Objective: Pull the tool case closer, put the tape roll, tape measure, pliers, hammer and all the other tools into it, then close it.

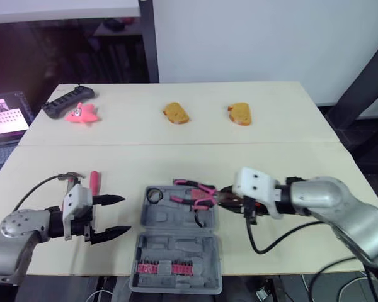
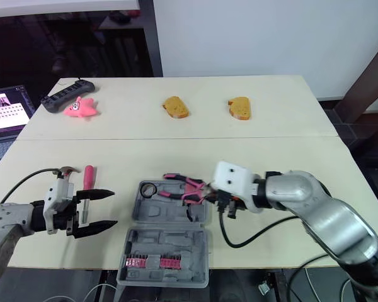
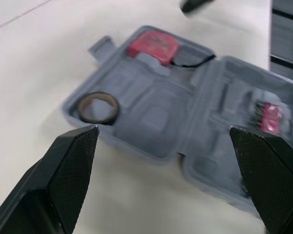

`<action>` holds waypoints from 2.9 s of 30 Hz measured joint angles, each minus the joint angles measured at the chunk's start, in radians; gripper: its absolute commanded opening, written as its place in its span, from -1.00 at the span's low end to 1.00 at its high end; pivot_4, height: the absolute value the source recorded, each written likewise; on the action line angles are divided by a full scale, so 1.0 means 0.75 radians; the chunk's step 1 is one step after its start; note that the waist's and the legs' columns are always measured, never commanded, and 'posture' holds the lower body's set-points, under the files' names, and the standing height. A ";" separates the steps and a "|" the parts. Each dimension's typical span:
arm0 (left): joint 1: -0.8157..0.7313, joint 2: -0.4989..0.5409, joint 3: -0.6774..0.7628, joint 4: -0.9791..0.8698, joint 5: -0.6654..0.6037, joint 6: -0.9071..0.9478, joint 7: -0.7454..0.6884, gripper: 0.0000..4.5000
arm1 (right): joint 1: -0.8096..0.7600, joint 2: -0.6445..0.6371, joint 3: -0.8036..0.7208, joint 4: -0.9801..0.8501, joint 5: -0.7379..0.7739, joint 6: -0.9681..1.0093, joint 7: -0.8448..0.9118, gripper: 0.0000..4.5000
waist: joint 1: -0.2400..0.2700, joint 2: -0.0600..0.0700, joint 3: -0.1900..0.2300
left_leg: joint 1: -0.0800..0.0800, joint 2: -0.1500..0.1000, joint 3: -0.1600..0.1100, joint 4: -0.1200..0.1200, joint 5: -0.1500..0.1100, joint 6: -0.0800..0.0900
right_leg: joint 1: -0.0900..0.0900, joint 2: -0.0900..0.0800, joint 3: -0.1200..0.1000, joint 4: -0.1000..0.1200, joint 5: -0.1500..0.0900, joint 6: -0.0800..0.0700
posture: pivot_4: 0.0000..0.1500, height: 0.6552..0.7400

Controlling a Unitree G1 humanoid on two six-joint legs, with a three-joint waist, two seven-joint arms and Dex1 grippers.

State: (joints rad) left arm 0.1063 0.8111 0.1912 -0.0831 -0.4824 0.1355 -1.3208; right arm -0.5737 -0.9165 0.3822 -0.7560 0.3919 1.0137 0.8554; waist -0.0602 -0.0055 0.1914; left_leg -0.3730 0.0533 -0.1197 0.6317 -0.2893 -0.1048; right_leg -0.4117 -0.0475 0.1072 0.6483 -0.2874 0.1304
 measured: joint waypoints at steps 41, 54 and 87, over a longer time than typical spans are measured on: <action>0.095 -0.003 0.068 0.032 -0.025 -0.216 -0.123 1.00 | -0.568 0.544 0.692 0.488 -0.204 0.415 -0.116 -0.57 | -0.016 0.000 0.000 | -0.004 0.000 0.000 -0.001 0.000 0.000 | -0.011 0.000 0.000 0.007 0.001 0.001 | 1.00 1.00; 0.076 -0.003 0.063 0.029 -0.011 -0.208 -0.094 1.00 | -0.443 0.615 0.716 0.643 -0.244 0.294 -0.163 -0.57 | -0.024 0.000 0.000 | -0.003 0.000 0.000 -0.001 0.000 0.000 | -0.011 0.001 0.000 0.009 0.002 0.001 | 1.00 1.00; 0.048 0.006 0.035 0.027 -0.002 -0.164 -0.064 1.00 | -0.332 0.827 0.513 0.788 -0.267 0.127 -0.187 -0.98 | -0.049 -0.001 -0.001 | -0.004 0.000 0.000 -0.001 0.000 0.000 | -0.011 0.001 0.000 0.009 0.001 0.001 | 1.00 1.00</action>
State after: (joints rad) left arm 0.1419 0.8152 0.2176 -0.0628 -0.4839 0.0125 -1.3686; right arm -0.8228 -0.2964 0.7668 -0.1649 0.1916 1.1093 0.7155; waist -0.0967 -0.0059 0.1909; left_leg -0.3757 0.0535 -0.1198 0.6306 -0.2891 -0.1050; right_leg -0.4199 -0.0470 0.1072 0.6554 -0.2864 0.1315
